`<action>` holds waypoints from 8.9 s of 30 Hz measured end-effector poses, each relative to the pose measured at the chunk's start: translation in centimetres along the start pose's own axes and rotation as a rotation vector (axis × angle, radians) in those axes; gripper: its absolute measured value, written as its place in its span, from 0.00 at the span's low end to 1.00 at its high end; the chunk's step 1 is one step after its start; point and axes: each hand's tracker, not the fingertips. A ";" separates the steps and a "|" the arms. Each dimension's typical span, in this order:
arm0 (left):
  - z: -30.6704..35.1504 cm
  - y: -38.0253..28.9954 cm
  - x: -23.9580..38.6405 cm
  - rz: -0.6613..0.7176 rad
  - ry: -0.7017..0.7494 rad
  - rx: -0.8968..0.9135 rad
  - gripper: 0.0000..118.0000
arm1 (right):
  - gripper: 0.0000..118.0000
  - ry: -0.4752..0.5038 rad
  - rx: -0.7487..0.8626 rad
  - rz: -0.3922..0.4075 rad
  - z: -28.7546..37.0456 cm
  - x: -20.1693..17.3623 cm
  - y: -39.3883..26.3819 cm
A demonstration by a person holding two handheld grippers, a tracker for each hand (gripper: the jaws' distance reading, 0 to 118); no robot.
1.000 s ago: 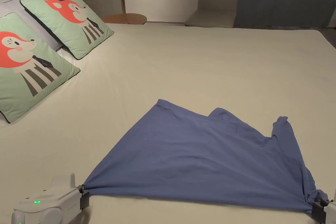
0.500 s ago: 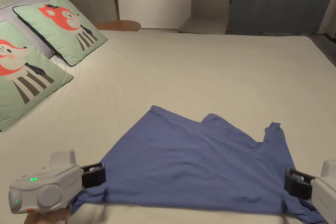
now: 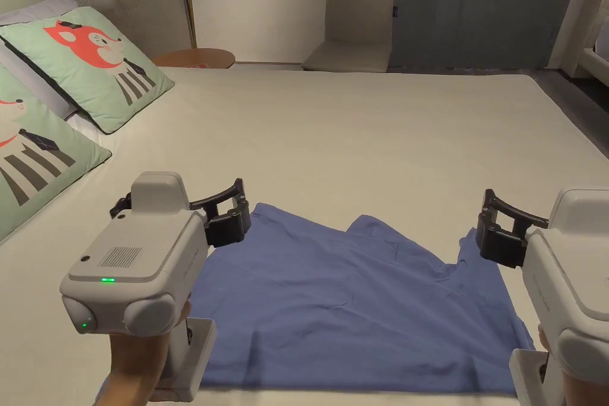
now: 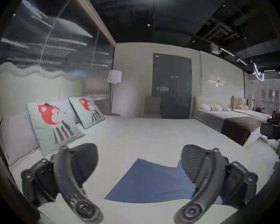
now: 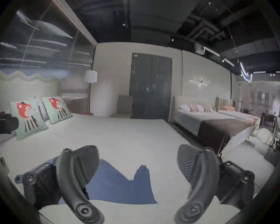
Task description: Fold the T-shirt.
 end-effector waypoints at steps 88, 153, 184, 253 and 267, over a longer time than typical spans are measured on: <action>-23.2 -3.2 -0.8 -0.077 -0.187 -0.603 0.01 | 0.05 0.021 -0.812 -0.132 -12.2 6.0 -16.2; -30.6 5.8 -9.1 -0.052 0.124 -0.190 0.01 | 0.05 0.176 -0.195 -0.002 -33.0 0.8 3.8; 0.0 -15.6 -14.1 0.078 0.149 -0.572 0.01 | 0.05 0.295 -0.613 -0.201 -2.4 3.6 -17.2; -16.4 -0.8 -7.0 0.084 -0.044 -0.453 0.00 | 0.00 0.056 -0.101 -0.035 -7.0 0.1 -2.0; -36.3 -7.7 -10.5 0.170 0.017 -0.767 0.76 | 0.00 0.013 -0.228 0.007 -16.0 0.3 -5.1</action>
